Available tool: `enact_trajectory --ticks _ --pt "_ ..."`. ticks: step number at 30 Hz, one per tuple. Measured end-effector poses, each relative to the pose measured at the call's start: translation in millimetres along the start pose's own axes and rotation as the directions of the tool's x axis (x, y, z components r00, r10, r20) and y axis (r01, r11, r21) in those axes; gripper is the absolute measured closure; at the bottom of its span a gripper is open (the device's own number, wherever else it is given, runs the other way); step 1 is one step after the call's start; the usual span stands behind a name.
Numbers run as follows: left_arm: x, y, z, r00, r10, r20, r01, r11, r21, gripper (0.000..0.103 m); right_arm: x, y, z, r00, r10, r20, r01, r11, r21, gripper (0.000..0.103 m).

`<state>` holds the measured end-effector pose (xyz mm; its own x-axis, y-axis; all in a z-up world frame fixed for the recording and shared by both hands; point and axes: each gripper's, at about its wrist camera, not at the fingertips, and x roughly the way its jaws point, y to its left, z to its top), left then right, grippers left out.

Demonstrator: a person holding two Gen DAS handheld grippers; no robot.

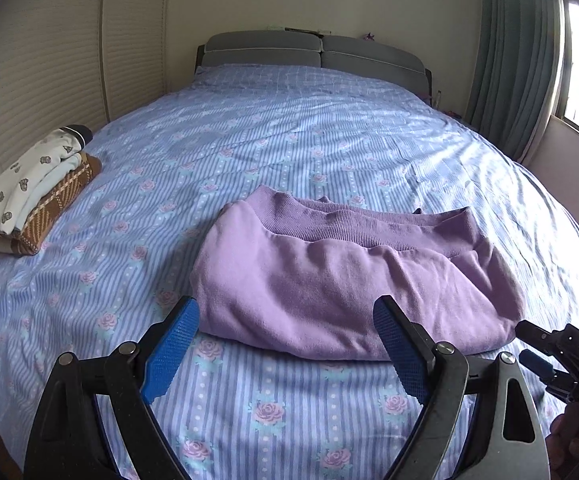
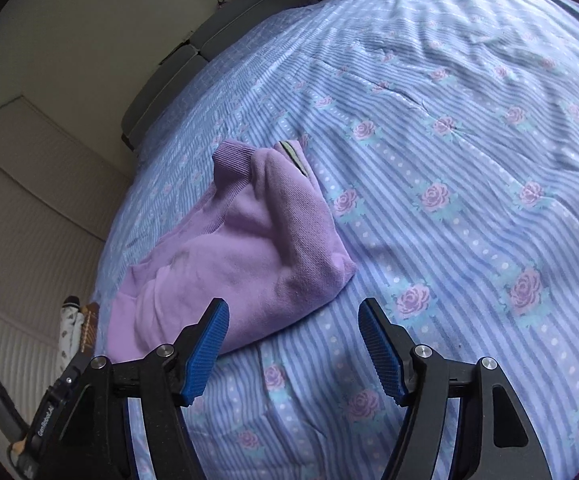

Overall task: Fold small clothes
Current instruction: 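Grasp the folded sweatshirt edge with the right tool and fold it over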

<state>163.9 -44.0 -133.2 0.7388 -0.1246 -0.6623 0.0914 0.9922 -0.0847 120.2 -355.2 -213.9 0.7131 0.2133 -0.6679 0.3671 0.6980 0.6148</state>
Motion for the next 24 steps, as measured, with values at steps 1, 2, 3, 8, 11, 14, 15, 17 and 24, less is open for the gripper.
enact_trajectory --ticks 1,2,3,8,11,14,15,17,24 --pt "1 0 0 1.000 -0.001 -0.003 0.001 1.000 -0.004 0.014 5 -3 -1 1.000 0.010 -0.012 -0.010 1.000 0.020 0.035" --pt "1 0 1 1.000 0.000 -0.003 0.000 1.000 -0.006 0.014 10 -4 -1 1.000 0.020 -0.020 -0.019 0.999 0.032 0.035" --pt "1 1 1 1.000 0.004 0.000 -0.004 1.000 -0.007 0.014 14 -5 -2 0.999 0.022 -0.023 -0.021 0.999 0.037 0.036" --pt "8 3 5 1.000 0.009 -0.013 -0.009 1.000 -0.024 0.014 34 -8 6 0.999 0.051 -0.017 -0.050 0.996 0.070 0.043" --pt "12 5 7 1.000 0.015 -0.021 -0.016 0.999 -0.038 0.014 48 -22 10 0.997 0.082 -0.001 -0.081 0.986 0.147 0.056" --pt "14 7 10 1.000 0.013 -0.023 -0.014 0.999 -0.048 0.014 51 -37 12 0.988 0.150 0.022 -0.150 0.955 0.255 0.069" --pt "13 8 11 1.000 0.016 -0.018 -0.017 0.999 -0.048 0.014 50 -37 12 0.988 0.155 0.024 -0.156 0.953 0.261 0.071" --pt "11 12 13 1.000 0.018 -0.015 -0.018 0.998 -0.055 0.014 44 -33 11 0.988 0.148 0.034 -0.152 0.955 0.257 0.073" --pt "-5 47 21 0.999 0.044 0.010 -0.042 0.993 -0.112 0.014 4 49 17 0.987 0.028 0.156 -0.028 1.000 -0.002 0.077"
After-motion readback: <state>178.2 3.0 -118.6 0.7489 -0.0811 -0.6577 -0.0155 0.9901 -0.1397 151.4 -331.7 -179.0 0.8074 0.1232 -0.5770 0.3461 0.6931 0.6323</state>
